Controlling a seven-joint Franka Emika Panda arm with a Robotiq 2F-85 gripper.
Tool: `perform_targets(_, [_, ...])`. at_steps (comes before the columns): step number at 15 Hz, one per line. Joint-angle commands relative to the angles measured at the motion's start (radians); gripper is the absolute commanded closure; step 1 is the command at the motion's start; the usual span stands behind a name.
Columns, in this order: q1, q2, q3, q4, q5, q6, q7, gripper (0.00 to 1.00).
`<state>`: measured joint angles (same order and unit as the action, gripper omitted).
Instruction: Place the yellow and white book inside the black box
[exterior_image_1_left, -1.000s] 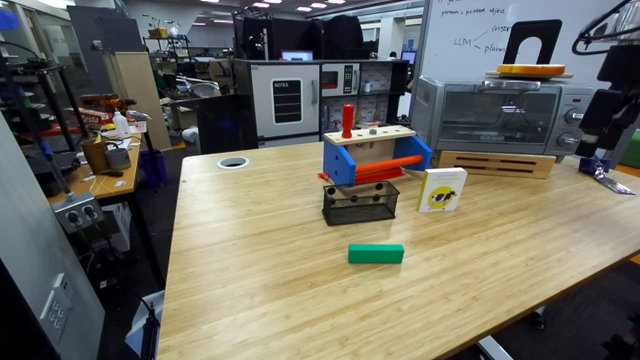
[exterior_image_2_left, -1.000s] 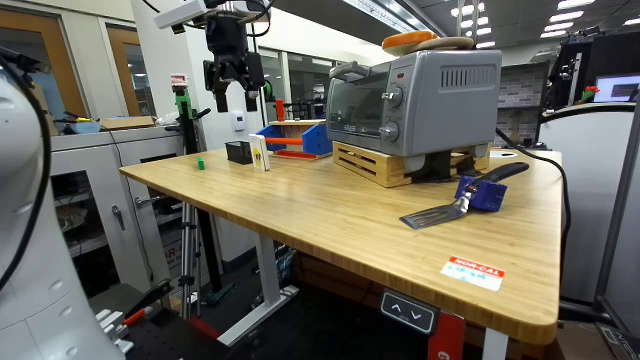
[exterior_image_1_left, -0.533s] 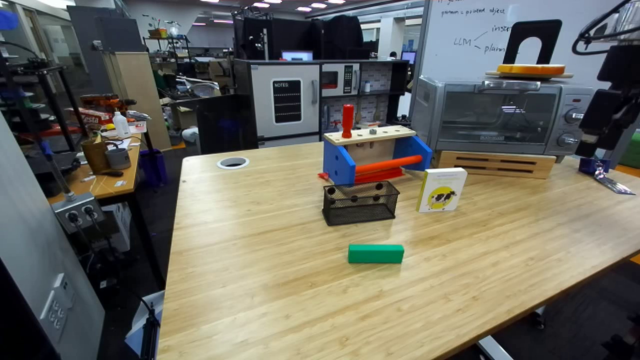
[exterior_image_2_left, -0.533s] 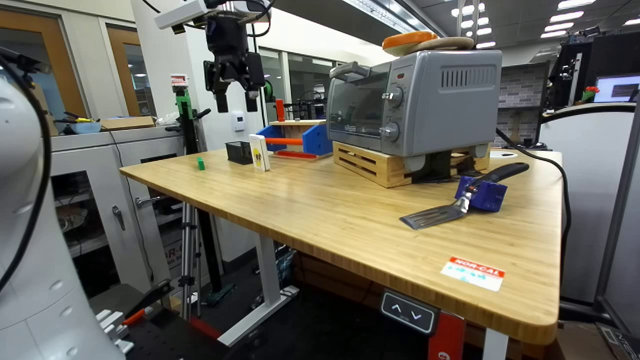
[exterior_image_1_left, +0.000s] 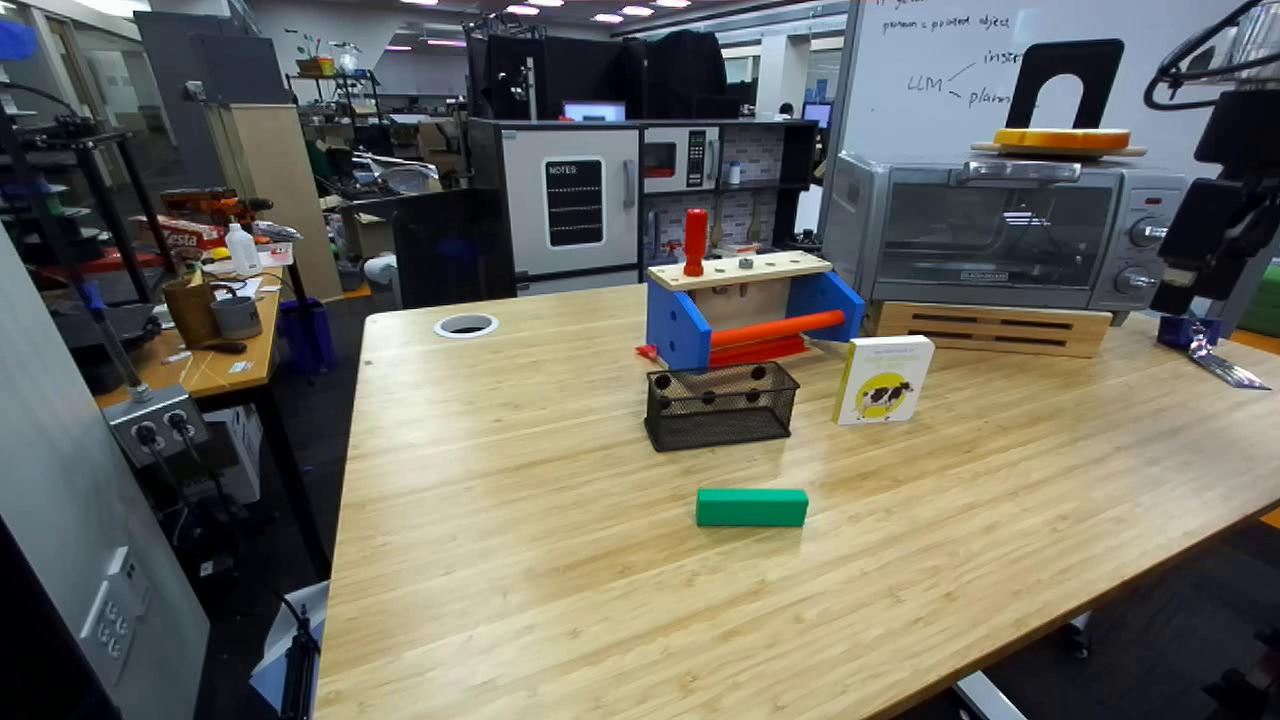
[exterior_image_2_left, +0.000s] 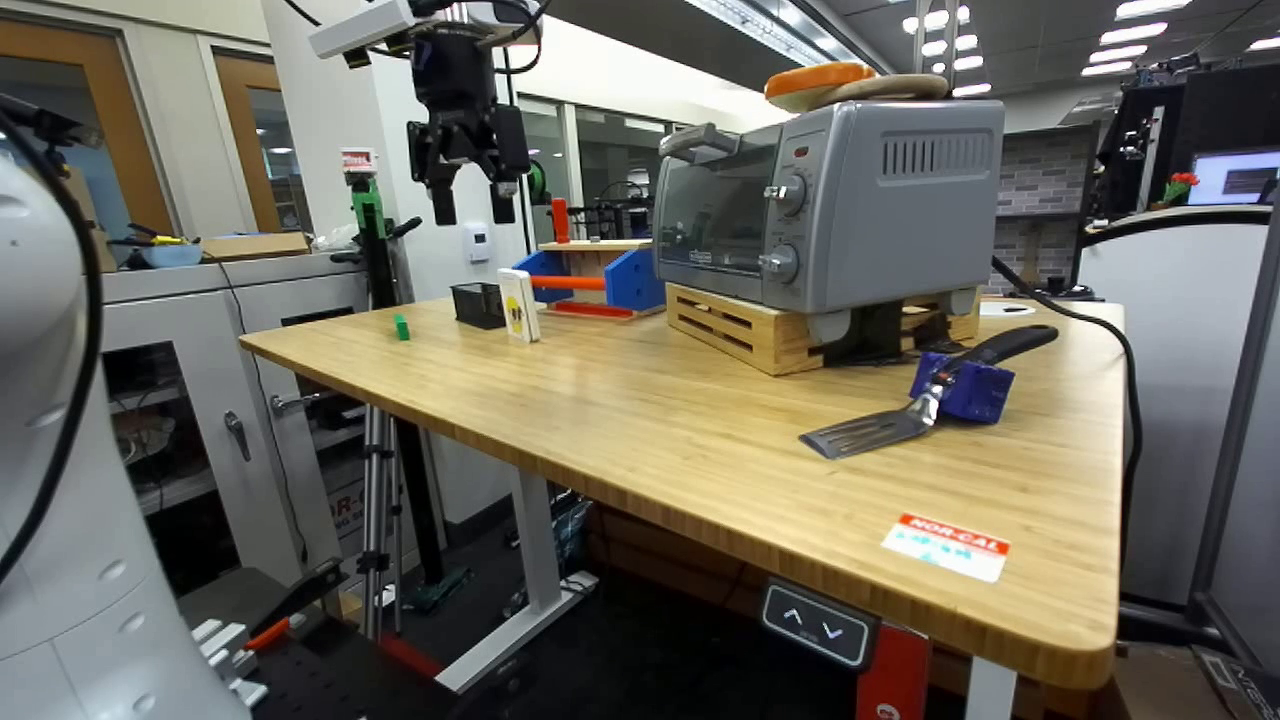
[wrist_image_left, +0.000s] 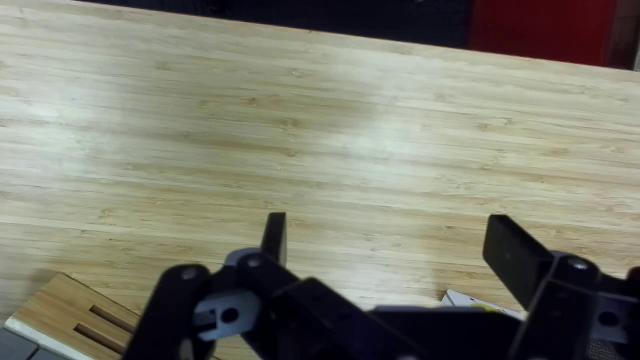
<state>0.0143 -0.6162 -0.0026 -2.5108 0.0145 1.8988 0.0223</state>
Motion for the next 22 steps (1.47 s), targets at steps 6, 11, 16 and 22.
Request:
perform_targets(6, [-0.004, 0.009, 0.007, 0.007, -0.008, -0.018, -0.008, 0.00])
perform_targets(11, [-0.009, 0.061, 0.030, 0.042, -0.022, -0.019, 0.025, 0.00])
perform_targets(16, [0.028, 0.156, 0.043, 0.106, -0.048, -0.034, -0.078, 0.00])
perform_targets(22, [0.064, 0.266, 0.054, 0.194, -0.096, -0.012, -0.165, 0.00])
